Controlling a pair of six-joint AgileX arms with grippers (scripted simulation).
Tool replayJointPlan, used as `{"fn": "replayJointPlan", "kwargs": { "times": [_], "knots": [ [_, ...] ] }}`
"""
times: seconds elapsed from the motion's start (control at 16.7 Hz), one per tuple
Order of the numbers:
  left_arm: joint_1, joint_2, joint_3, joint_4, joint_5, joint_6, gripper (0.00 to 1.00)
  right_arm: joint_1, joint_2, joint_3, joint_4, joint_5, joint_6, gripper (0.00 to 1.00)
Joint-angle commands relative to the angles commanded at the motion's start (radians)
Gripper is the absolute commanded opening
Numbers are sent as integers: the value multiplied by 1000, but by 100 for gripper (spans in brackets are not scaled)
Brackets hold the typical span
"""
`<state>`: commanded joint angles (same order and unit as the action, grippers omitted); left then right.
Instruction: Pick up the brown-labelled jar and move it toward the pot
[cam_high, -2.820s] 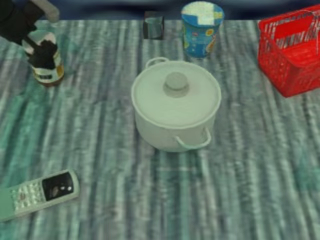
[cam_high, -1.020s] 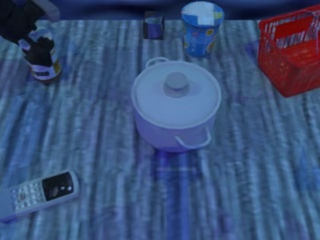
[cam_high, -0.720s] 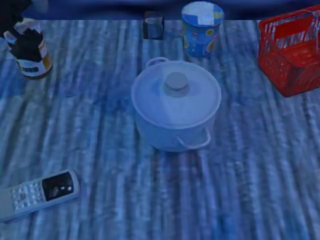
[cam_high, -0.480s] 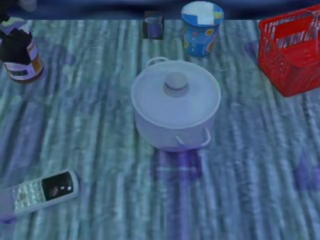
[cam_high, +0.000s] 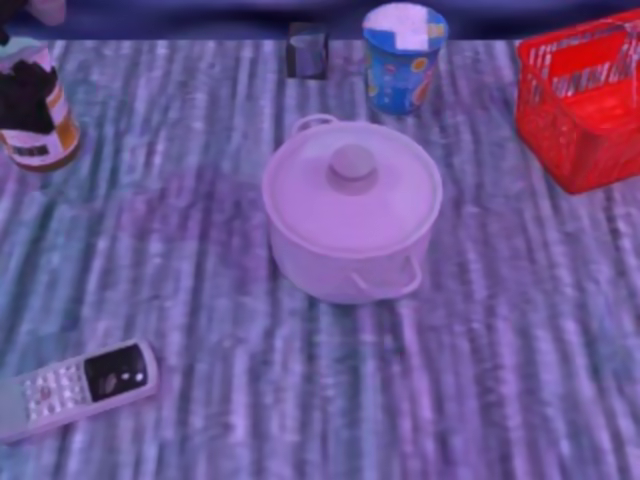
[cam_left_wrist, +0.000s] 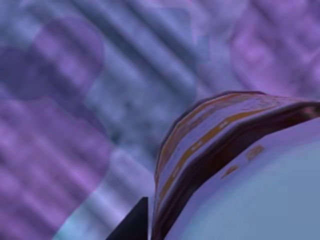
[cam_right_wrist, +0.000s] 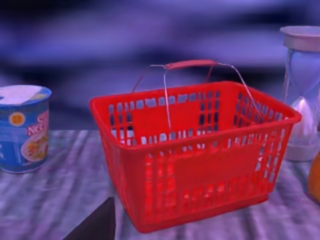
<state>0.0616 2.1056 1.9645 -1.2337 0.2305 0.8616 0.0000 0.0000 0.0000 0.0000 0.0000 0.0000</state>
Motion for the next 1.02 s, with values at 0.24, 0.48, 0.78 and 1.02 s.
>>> {"fn": "replayJointPlan", "kwargs": {
  "times": [0.24,0.48,0.78,1.02],
  "knots": [
    [-41,-18,-53,36,-33,-109,0,0,0,0,0,0,0,100],
    [-128,-60,-162,117,-106,-378,0,0,0,0,0,0,0,100],
    [-263,-141,-329,255,-222,-807,0,0,0,0,0,0,0,100],
    [-355,-196,-455,346,-302,-1072,0,0,0,0,0,0,0,100]
  ]
}}
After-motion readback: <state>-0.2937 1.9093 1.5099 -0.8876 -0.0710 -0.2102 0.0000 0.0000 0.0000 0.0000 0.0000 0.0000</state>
